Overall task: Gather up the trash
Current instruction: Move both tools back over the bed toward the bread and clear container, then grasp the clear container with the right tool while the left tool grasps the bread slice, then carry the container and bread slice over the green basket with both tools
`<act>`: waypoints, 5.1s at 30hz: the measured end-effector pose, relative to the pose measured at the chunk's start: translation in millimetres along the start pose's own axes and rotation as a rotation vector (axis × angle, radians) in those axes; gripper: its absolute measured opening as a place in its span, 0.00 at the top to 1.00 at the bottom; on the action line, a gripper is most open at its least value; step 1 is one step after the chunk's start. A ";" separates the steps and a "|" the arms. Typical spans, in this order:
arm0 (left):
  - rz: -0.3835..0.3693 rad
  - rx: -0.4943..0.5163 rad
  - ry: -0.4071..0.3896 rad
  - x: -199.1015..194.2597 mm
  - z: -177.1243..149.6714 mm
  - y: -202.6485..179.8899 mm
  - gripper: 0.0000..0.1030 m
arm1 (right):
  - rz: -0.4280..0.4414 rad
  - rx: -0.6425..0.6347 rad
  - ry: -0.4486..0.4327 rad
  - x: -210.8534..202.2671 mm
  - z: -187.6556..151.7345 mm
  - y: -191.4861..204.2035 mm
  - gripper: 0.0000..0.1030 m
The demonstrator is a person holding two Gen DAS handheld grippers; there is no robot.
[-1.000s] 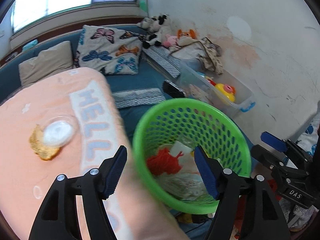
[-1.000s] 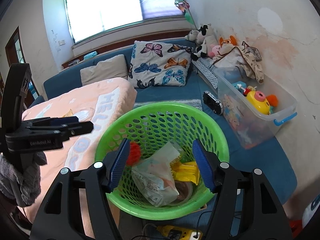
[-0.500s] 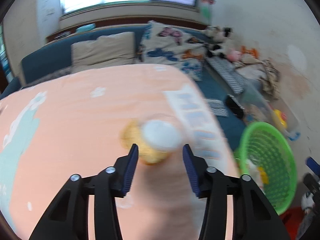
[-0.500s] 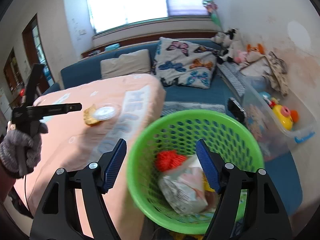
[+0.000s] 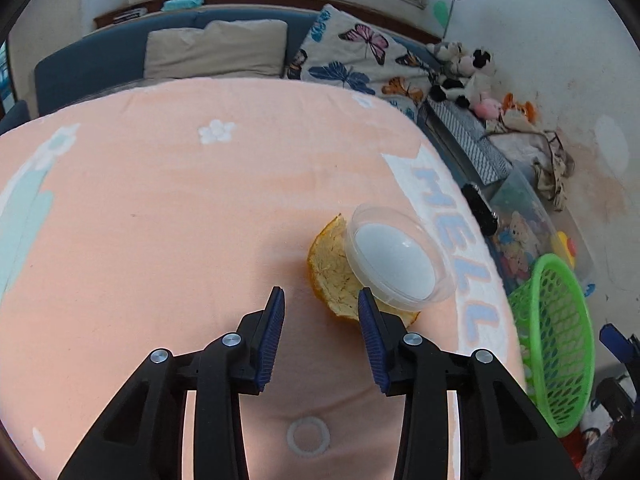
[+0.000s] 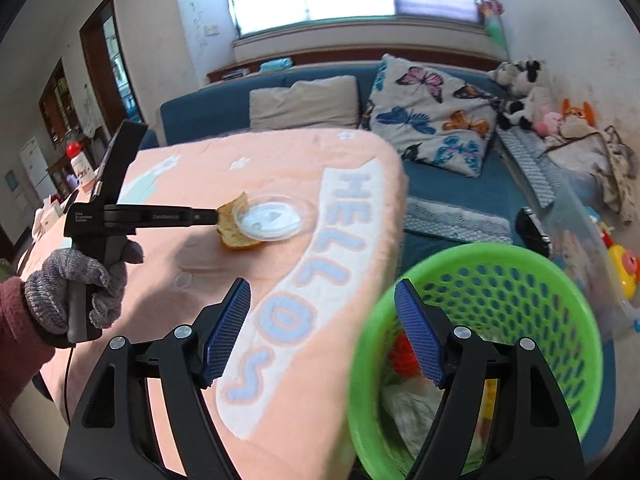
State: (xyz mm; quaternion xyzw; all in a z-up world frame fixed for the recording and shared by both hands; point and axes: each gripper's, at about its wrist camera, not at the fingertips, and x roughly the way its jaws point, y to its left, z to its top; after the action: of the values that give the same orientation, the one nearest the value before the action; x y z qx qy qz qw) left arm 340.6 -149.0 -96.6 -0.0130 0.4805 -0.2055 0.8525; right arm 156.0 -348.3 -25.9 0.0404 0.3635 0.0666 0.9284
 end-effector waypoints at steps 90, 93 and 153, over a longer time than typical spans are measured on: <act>-0.116 0.179 0.054 -9.0 -19.4 -13.1 0.94 | 0.136 -0.038 0.096 94.3 24.4 27.4 0.18; -0.119 0.173 0.050 -13.7 -22.5 -14.4 0.95 | 0.132 -0.030 0.090 88.0 21.5 24.9 0.18; -0.257 0.254 -0.039 -76.4 -30.1 -106.4 0.95 | 0.058 0.159 0.020 -19.5 -15.7 -37.7 0.84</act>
State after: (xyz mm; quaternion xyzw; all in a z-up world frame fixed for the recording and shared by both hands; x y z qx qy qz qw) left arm 245.2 -213.4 -27.2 0.0295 0.4284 -0.3716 0.8231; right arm 134.7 -388.1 -29.1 0.1240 0.3757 0.0646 0.9161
